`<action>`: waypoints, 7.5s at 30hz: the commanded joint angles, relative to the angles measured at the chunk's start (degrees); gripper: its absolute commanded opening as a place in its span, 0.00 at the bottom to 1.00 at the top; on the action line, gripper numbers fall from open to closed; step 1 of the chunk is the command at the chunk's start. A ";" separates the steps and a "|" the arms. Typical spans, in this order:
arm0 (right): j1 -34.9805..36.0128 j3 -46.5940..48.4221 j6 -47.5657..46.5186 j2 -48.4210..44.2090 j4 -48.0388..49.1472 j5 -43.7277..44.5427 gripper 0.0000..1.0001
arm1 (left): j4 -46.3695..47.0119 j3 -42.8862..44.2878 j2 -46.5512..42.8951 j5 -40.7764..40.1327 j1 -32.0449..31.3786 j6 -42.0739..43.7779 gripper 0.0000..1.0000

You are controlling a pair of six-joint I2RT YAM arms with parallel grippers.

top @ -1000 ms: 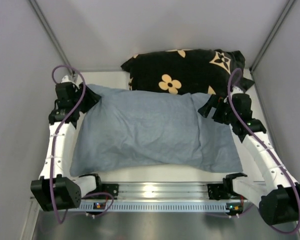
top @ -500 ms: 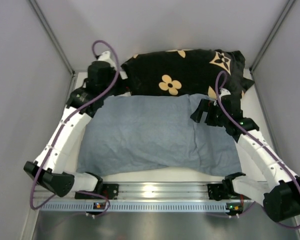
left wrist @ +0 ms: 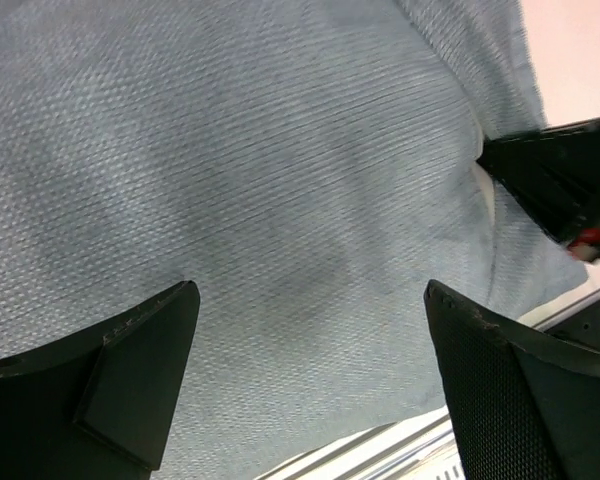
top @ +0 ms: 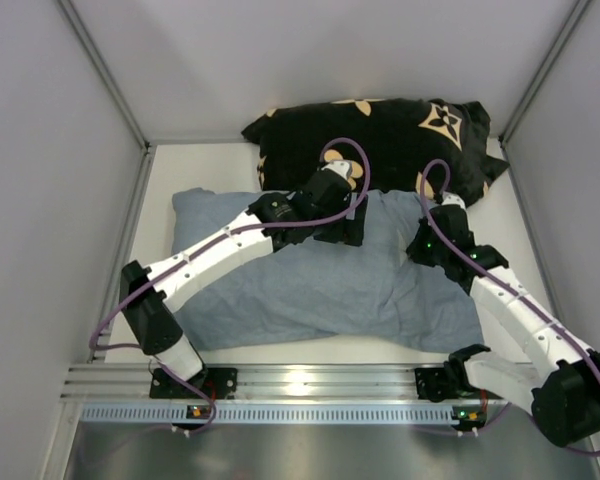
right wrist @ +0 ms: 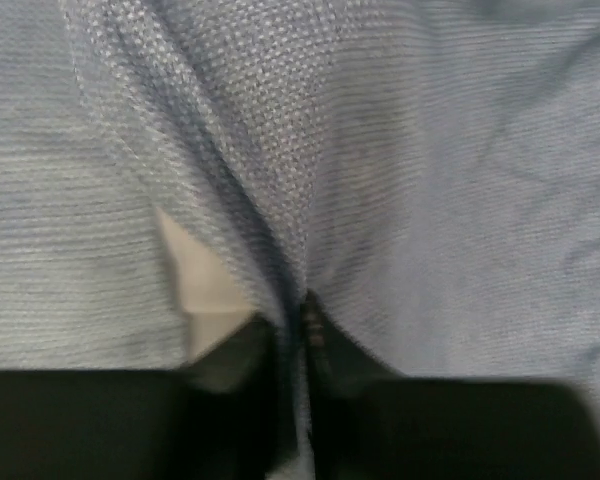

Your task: Remove the pillowcase from the pillow

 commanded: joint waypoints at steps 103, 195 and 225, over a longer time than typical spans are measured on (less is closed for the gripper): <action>4.27 -15.46 3.31 -3.61 11.69 -17.80 0.10 | 1.49 -13.90 10.09 -10.93 -18.88 -6.76 0.83; 21.67 6.68 -8.12 10.35 10.37 -5.60 0.91 | 12.66 -41.86 -41.57 19.75 5.12 -4.91 0.00; 10.60 -4.27 3.92 0.47 9.49 4.35 1.00 | 21.26 -43.10 -49.87 24.93 5.12 -5.53 0.00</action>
